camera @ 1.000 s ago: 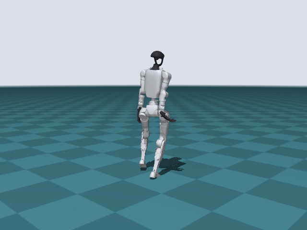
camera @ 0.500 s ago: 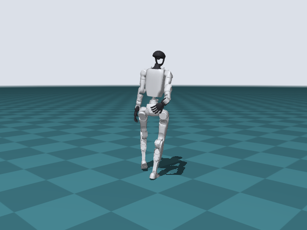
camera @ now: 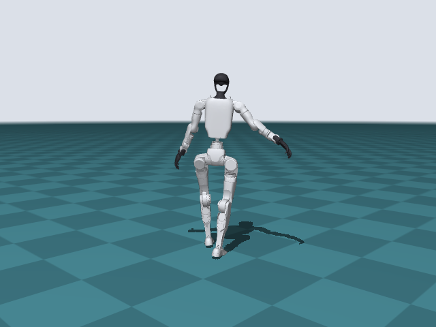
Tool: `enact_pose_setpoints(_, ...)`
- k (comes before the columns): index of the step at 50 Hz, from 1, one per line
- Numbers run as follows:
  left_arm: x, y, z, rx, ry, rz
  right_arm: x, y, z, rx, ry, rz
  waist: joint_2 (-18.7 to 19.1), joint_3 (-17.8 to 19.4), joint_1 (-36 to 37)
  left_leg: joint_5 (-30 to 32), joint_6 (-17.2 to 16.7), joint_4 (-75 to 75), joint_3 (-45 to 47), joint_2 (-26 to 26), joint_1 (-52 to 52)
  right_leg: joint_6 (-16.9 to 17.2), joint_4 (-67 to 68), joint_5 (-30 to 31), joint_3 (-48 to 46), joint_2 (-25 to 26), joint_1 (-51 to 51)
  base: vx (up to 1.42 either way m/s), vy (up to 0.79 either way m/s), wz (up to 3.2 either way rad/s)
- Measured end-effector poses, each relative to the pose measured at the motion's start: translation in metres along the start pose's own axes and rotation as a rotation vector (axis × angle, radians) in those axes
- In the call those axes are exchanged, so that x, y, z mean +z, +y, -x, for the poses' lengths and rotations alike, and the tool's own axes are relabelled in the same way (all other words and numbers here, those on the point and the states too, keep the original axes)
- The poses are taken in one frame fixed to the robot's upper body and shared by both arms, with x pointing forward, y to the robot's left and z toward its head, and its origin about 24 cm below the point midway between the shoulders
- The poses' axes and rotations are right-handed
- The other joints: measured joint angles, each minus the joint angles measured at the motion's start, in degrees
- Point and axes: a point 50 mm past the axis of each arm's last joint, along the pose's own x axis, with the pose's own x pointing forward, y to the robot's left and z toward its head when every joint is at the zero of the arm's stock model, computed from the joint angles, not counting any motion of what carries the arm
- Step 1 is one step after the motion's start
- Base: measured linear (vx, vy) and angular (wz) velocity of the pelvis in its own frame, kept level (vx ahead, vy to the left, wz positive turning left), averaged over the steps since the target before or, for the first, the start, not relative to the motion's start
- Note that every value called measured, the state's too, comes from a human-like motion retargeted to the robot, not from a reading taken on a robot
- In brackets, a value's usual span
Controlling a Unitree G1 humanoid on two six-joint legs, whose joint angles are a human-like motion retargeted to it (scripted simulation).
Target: Dance
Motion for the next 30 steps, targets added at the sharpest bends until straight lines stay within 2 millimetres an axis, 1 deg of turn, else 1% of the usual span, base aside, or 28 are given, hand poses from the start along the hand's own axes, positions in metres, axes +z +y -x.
enact_pose_setpoints(2,0.018,0.004,-0.004,0.016,-0.057,-0.016,0.026,0.002,0.01,-0.131,-0.089,0.011,-0.6,-0.9,0.3,-2.4,-0.3,0.2,-0.5,-0.4,0.5,-0.2,1.3,-1.3,-0.5,0.0,-0.1,0.35,-0.29,0.45)
enact_pose_setpoints(5,0.041,0.007,-0.007,0.021,-0.125,-0.054,0.061,0.013,0.026,-0.279,-0.231,0.02,-1.3,-0.8,1.4,-4.8,-0.7,0.1,-0.3,-0.1,2.7,-0.5,3.7,-2.6,-1.1,0.3,1.2,0.42,-0.29,0.3)
enact_pose_setpoints(8,0.061,0.001,-0.01,0.014,-0.169,-0.113,0.091,0.034,0.046,-0.369,-0.351,-0.001,-1.5,-0.7,2.5,-6.8,-0.4,1.3,-1.5,0.5,3.9,-1.4,7.8,-0.9,-4.3,0.3,1.9,0.33,-0.27,0.39)
enact_pose_setpoints(10,0.07,-0.008,-0.01,-0.008,-0.187,-0.156,0.112,0.052,0.061,-0.39,-0.438,-0.011,-1.0,-0.4,3.4,-7.0,0.2,1.9,-2.4,1.3,4.5,-1.9,12.6,2.2,-7.3,-0.4,1.3,0.25,-0.25,0.29)
enact_pose_setpoints(12,0.075,-0.022,-0.009,-0.038,-0.204,-0.195,0.13,0.07,0.078,-0.38,-0.525,-0.004,-0.1,-0.1,4.3,-6.9,0.9,2.4,-3.5,2.3,4.8,-2.8,20.3,6.7,-8.0,-1.2,-1.4,0.15,-0.21,0.14)
enact_pose_setpoints(15,0.077,-0.048,-0.005,-0.105,-0.228,-0.244,0.152,0.097,0.104,-0.383,-0.628,-0.003,0.9,-0.3,5.4,-6.3,3.1,3.1,-4.7,3.1,4.2,-5.3,32.7,14.3,-8.3,-3.6,-7.5,0.12,-0.22,0.09)
enact_pose_setpoints(17,0.073,-0.063,-0.001,-0.154,-0.228,-0.284,0.163,0.12,0.123,-0.364,-0.698,0.004,0.4,-0.4,6.0,-5.7,5.6,3.8,-6.0,2.4,3.3,-7.5,38.6,20.0,-6.0,-4.5,-11.4,0.08,-0.2,0.07)
enact_pose_setpoints(18,0.069,-0.071,0.001,-0.176,-0.224,-0.307,0.166,0.132,0.132,-0.349,-0.73,0.013,0.1,-0.3,6.3,-5.6,6.8,4.0,-7.1,1.7,3.1,-8.6,41.2,21.7,-4.5,-4.7,-13.4,0.13,-0.26,0.19)
enact_pose_setpoints(19,0.063,-0.079,0.003,-0.196,-0.215,-0.33,0.168,0.143,0.139,-0.333,-0.755,0.029,-0.1,0.0,6.5,-5.5,7.7,4.1,-7.9,1.2,3.2,-8.3,42.9,20.4,-3.2,-4.5,-15.1,0.13,-0.29,0.3)
enact_pose_setpoints(20,0.057,-0.086,0.006,-0.215,-0.205,-0.353,0.168,0.155,0.147,-0.318,-0.779,0.049,-0.4,0.3,6.7,-5.5,8.6,4.2,-8.5,0.7,3.4,-7.4,44.2,17.6,-1.9,-4.1,-16.7,0.09,-0.27,0.36)
enact_pose_setpoints(22,0.042,-0.099,0.012,-0.255,-0.171,-0.386,0.167,0.177,0.16,-0.298,-0.794,0.096,-0.9,1.0,6.7,-5.2,9.0,3.7,-9.7,0.1,4.2,-6.4,43.5,13.9,-0.6,-4.4,-18.8,0.06,-0.27,0.41)
enact_pose_setpoints(24,0.025,-0.111,0.018,-0.289,-0.128,-0.412,0.161,0.198,0.171,-0.258,-0.796,0.16,-1.4,1.5,6.2,-4.9,9.3,2.8,-10.3,-0.3,5.0,-4.5,38.8,11.7,1.7,-3.1,-20.1,0.05,-0.31,0.49)
enact_pose_setpoints(27,-0.004,-0.125,0.03,-0.343,-0.047,-0.449,0.152,0.226,0.185,-0.198,-0.827,0.272,-2.5,1.8,4.9,-4.1,9.6,1.1,-11.5,-1.7,5.9,-0.1,26.8,10.1,5.3,-1.8,-19.8,0.0,-0.28,0.61)
enact_pose_setpoints(28,-0.014,-0.129,0.034,-0.363,-0.015,-0.46,0.15,0.233,0.189,-0.187,-0.846,0.313,-3.1,2.0,4.1,-3.6,9.7,0.3,-11.9,-2.6,6.4,1.6,22.3,10.2,7.4,-1.1,-19.4,0.01,-0.27,0.87)
enact_pose_setpoints(30,-0.033,-0.138,0.044,-0.413,0.053,-0.481,0.145,0.247,0.196,-0.161,-0.886,0.397,-4.5,2.6,2.2,-2.7,9.8,-1.2,-13.3,-4.9,7.5,5.1,13.6,12.7,11.7,-0.5,-18.3,0.02,-0.25,1.11)
